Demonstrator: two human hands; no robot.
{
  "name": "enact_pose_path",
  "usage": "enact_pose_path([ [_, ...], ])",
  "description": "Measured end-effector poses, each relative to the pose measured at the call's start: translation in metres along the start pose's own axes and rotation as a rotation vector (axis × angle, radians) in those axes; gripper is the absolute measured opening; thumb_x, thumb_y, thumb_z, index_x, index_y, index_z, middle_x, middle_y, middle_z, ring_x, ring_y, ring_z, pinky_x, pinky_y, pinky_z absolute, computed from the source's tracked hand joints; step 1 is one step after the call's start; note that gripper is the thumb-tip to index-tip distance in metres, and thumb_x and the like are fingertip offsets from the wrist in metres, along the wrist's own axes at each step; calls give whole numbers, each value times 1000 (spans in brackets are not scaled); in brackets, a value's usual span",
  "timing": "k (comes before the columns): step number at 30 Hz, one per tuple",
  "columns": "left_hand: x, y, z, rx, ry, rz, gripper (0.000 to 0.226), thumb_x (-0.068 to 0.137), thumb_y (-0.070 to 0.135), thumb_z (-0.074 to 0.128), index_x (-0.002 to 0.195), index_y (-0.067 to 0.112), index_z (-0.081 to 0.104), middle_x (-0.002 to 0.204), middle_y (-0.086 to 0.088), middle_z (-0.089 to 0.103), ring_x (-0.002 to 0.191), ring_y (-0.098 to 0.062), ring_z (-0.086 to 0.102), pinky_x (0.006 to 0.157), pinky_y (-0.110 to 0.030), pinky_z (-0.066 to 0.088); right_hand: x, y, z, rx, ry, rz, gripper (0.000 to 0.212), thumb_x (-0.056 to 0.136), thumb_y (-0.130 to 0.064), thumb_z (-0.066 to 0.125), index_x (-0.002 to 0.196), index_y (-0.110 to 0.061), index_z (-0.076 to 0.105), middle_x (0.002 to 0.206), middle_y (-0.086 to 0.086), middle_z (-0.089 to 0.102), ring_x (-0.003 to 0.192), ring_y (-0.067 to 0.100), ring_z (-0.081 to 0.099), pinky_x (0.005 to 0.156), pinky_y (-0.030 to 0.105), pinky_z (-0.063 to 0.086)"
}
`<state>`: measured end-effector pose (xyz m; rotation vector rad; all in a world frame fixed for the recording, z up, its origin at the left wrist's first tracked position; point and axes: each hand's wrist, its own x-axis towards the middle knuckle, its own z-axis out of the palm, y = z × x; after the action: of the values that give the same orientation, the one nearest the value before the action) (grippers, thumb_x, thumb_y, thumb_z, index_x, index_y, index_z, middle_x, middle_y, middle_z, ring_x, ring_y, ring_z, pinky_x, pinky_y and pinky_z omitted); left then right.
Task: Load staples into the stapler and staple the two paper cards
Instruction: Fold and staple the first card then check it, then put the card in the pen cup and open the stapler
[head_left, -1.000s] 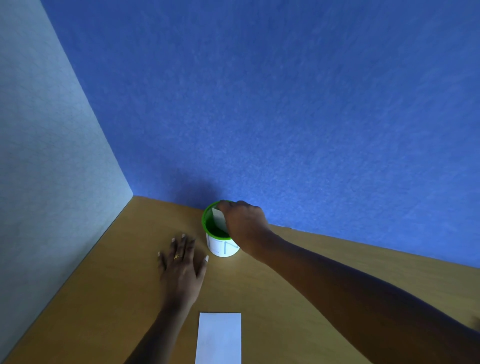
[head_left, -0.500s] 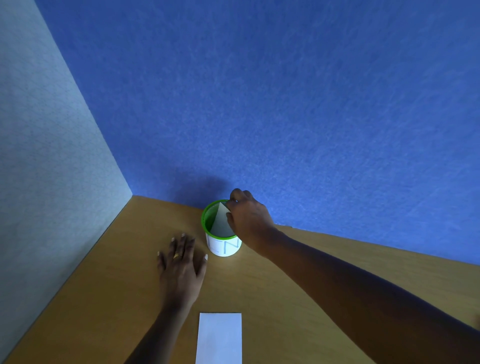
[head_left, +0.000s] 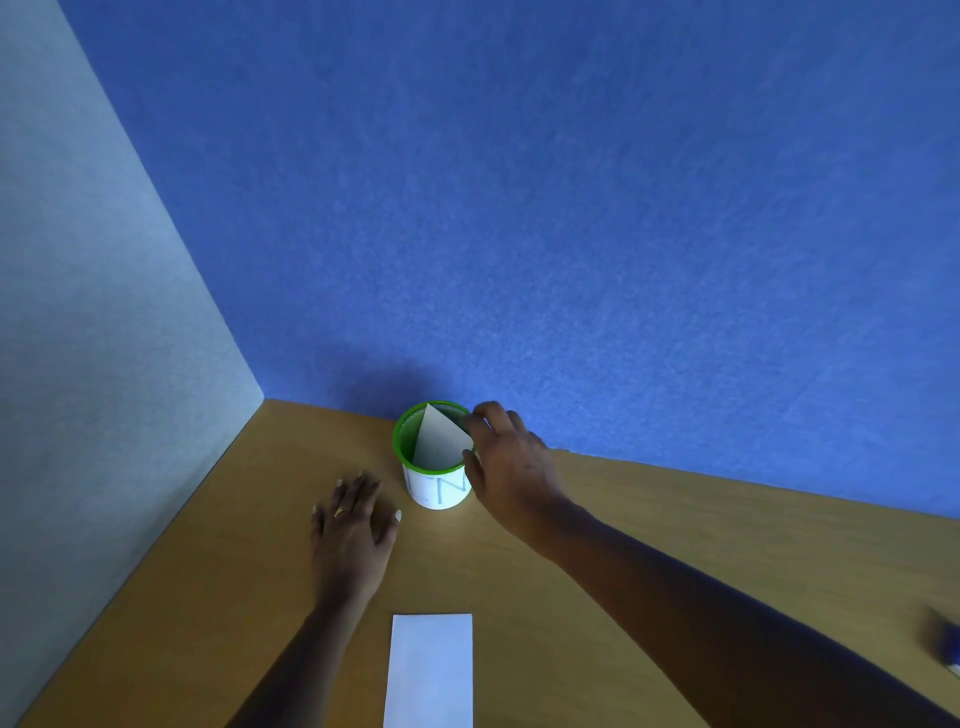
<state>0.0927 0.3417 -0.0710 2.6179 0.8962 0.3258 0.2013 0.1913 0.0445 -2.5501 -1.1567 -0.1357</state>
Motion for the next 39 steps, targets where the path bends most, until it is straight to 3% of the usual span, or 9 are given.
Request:
enact_pose_path([
  [3,-4,1,-3,-32,-49,-31,47,89,30,59,133,14,52,146,-3,44,141,-22,30,115,-43,16,-26,2,3,-40,66,-9,41,63,-16,76,102,-17,64,104,2,63,81,22,64,58,31,52],
  [8,-27,16,-12,-49,-44,-128,44,87,29,60,129,16,55,142,-2,47,138,-20,33,109,-50,25,-69,-2,13,-76,18,61,52,43,-14,82,92,-24,66,99,-2,65,75,17,66,50,27,51],
  [10,-40,25,-17,-35,-40,-148,44,88,31,58,131,18,54,143,-2,46,139,-19,31,109,-52,24,-85,-3,17,-41,0,59,40,54,-18,74,92,-25,64,100,-2,65,77,16,67,50,27,51],
  [12,-55,34,-22,-31,-69,-145,46,91,33,54,135,20,49,147,0,40,142,-18,26,111,-53,19,-104,-5,15,-2,-36,91,25,72,-29,52,96,-28,61,105,-4,63,82,15,66,54,28,53],
  [14,-71,43,-26,-39,-95,-132,48,92,34,51,137,21,45,149,1,37,143,-17,23,112,-53,17,-121,-7,12,49,-77,128,30,85,-29,42,110,-25,58,123,-1,55,105,19,61,73,36,53],
  [16,-87,52,-30,-63,-101,-123,48,92,34,51,138,21,44,149,3,36,143,-16,22,113,-52,16,-137,-8,6,75,-197,140,35,95,-26,39,129,-20,47,144,3,36,129,23,40,97,42,40],
  [18,-104,60,-34,-53,-123,-104,47,93,35,49,138,24,42,150,6,34,143,-14,21,113,-51,16,-153,-8,-2,66,-240,143,38,98,-28,36,135,-20,40,150,2,25,135,22,29,104,42,33],
  [29,-177,120,-34,-40,-241,-8,49,95,38,44,142,27,34,152,9,29,142,-8,24,115,-48,13,-249,36,-32,15,-322,271,40,97,-33,37,135,-20,39,148,1,25,133,22,29,106,42,29],
  [39,-251,242,-3,56,-400,220,48,95,40,41,141,32,33,147,14,35,138,-6,28,116,-45,11,-332,126,-73,-3,-206,492,40,95,-34,40,132,-21,41,141,-1,35,129,20,35,104,36,32],
])
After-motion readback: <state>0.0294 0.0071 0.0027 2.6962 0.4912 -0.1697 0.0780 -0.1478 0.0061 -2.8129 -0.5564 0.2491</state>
